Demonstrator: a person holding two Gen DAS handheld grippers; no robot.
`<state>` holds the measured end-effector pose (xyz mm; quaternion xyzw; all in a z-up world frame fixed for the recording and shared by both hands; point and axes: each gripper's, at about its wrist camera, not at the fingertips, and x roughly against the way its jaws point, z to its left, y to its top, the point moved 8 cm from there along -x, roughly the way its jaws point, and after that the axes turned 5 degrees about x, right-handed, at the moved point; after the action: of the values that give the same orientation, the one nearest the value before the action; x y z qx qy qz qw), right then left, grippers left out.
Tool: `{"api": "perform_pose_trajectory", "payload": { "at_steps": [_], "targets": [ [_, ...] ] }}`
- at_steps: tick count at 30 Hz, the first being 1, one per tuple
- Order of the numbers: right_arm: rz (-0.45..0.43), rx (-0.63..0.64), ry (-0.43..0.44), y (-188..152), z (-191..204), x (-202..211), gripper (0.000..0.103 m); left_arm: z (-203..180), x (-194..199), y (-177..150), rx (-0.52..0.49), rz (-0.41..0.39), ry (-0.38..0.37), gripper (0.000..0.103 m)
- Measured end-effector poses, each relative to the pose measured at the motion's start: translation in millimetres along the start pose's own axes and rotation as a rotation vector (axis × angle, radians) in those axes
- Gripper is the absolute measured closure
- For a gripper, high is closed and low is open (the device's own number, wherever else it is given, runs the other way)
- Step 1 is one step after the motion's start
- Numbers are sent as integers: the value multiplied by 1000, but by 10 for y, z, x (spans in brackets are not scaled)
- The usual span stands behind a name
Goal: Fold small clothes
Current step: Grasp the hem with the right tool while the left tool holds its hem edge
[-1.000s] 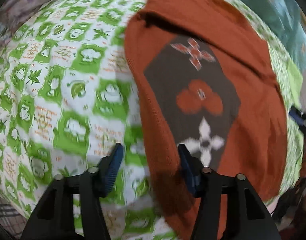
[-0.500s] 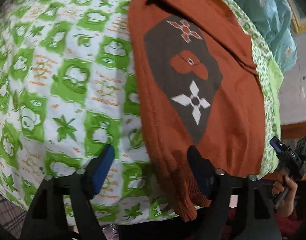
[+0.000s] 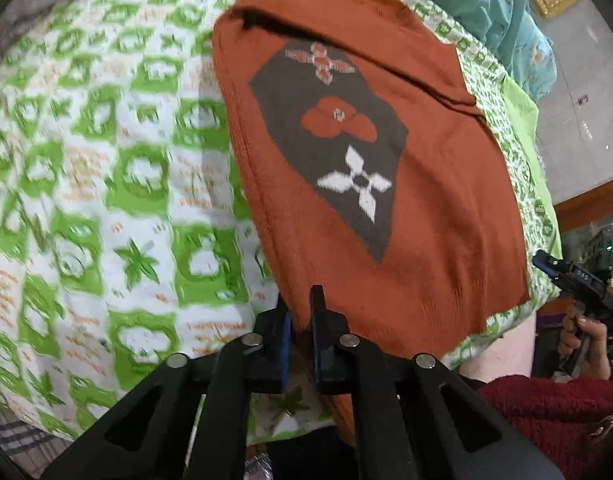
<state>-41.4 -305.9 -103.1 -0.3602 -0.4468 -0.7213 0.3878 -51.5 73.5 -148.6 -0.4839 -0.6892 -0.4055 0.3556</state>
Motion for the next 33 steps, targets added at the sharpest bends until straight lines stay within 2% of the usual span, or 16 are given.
{"api": "perform_pose_trajectory", "payload": {
  "at_steps": [2, 4, 6, 8, 9, 10, 11, 12, 13, 16, 19, 21, 28, 33],
  "targets": [
    [28, 2, 16, -70, 14, -64, 66, 7, -65, -74, 28, 42, -21, 70],
    [68, -3, 42, -143, 23, -165, 63, -61, -235, 10, 53, 73, -37, 57],
    [103, -17, 69, -224, 22, -265, 60, -161, -331, 36, 57, 67, -44, 51],
    [78, -29, 89, -235, 27, -297, 60, -253, -399, 53, 28, 57, -30, 53],
    [70, -32, 99, -227, 39, -303, 59, -292, -430, 60, 11, 51, -19, 58],
    [64, -30, 115, -214, 65, -307, 59, -325, -444, 64, -12, 45, -14, 82],
    [58, -20, 125, -203, 93, -308, 74, -358, -473, 66, -29, 49, -9, 96],
    [62, -11, 133, -197, 115, -315, 91, -355, -468, 67, -40, 45, -3, 95],
    [70, -6, 142, -198, 137, -317, 93, -353, -452, 66, -44, 37, -7, 98],
    [39, 11, 137, -202, 100, -206, 93, -293, -316, 45, -28, -14, -48, 99],
    [57, 1, 115, -270, -78, -223, 94, -118, -314, -15, 11, -13, -63, 99],
    [55, -10, 131, -267, -96, -219, 94, -65, -268, -11, 46, -24, -102, 100],
    [-24, 1, 280, 19, 163, 62, 94, -210, 94, 223, 89, -138, -238, 100],
    [-110, -34, 349, 373, 265, 246, 94, -208, 310, 616, 135, -223, -289, 100]
  ]
}}
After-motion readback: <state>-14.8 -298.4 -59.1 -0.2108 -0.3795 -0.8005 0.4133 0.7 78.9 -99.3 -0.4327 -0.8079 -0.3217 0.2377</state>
